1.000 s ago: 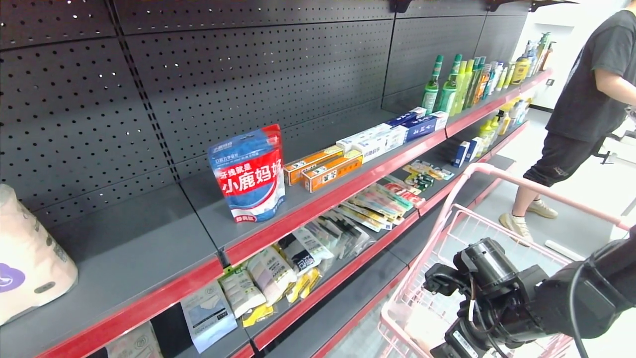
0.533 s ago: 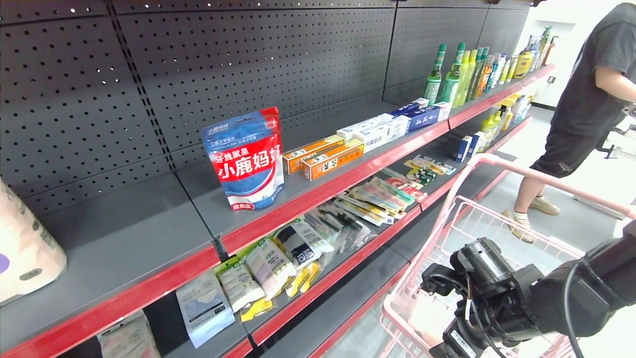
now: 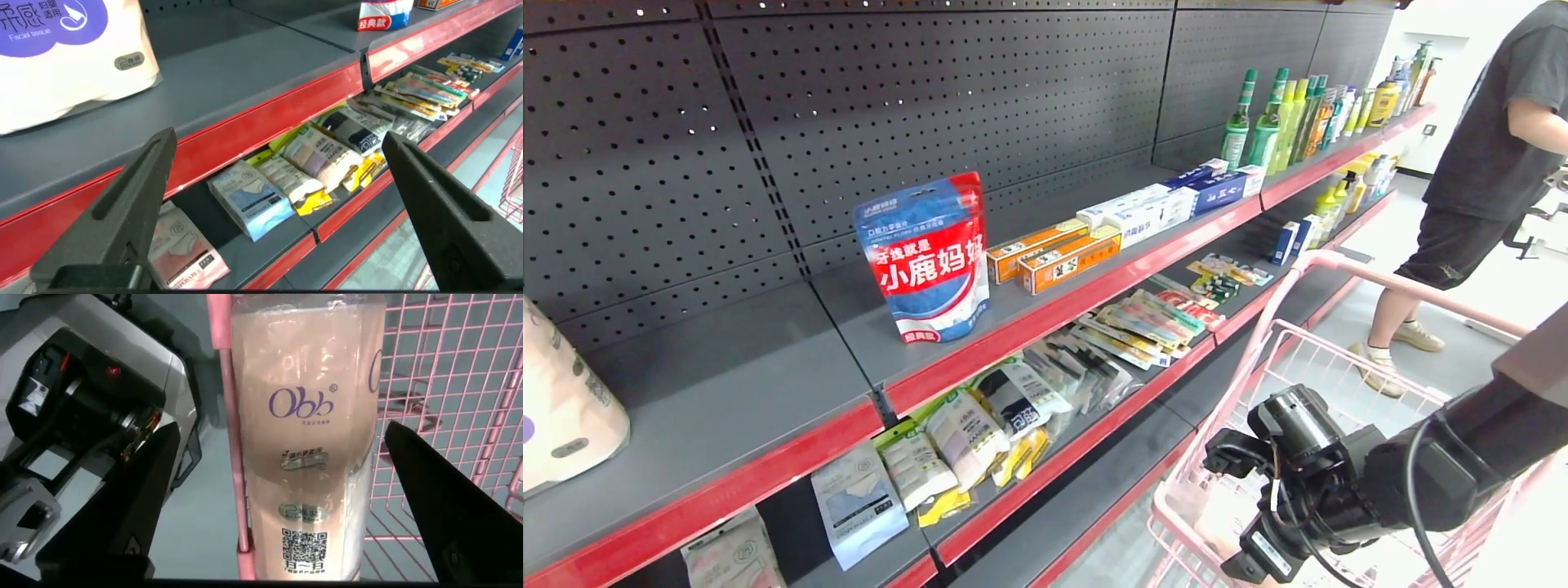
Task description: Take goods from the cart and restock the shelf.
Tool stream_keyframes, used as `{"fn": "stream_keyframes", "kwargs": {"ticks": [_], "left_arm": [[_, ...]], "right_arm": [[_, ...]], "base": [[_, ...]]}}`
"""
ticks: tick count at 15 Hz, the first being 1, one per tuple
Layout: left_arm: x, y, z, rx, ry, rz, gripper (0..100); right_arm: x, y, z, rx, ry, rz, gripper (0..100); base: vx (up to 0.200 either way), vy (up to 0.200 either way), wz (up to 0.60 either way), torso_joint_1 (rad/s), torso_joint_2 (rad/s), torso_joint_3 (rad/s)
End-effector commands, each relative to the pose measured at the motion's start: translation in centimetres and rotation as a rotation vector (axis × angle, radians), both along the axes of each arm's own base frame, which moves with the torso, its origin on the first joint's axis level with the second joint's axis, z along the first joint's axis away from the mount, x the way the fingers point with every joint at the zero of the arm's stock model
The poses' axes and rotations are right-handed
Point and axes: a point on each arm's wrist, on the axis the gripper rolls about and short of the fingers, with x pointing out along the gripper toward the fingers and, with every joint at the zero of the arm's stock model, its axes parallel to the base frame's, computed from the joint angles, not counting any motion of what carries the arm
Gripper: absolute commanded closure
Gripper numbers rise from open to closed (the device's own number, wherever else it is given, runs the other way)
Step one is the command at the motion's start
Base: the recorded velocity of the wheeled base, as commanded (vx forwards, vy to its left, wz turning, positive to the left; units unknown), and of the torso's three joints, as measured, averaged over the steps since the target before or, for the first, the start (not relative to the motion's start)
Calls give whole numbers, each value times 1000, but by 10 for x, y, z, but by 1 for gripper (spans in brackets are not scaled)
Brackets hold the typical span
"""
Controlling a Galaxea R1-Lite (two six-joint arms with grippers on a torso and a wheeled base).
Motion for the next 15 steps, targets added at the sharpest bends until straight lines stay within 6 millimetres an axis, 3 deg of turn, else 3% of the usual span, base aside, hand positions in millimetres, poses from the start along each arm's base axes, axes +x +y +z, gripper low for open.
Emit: {"fn": "stream_keyframes", "kwargs": {"ticks": [1, 15], "left_arm": [[0, 0, 0, 0, 1, -1, 0], [0, 0, 0, 0, 1, -1, 0]], "right_arm": [[5, 0, -10, -3, 7, -5, 0], [21, -24, -9, -4, -39, -47, 0]], "base": [[0, 0, 0, 0, 0, 0], [0, 0, 0, -33, 85, 50]]}}
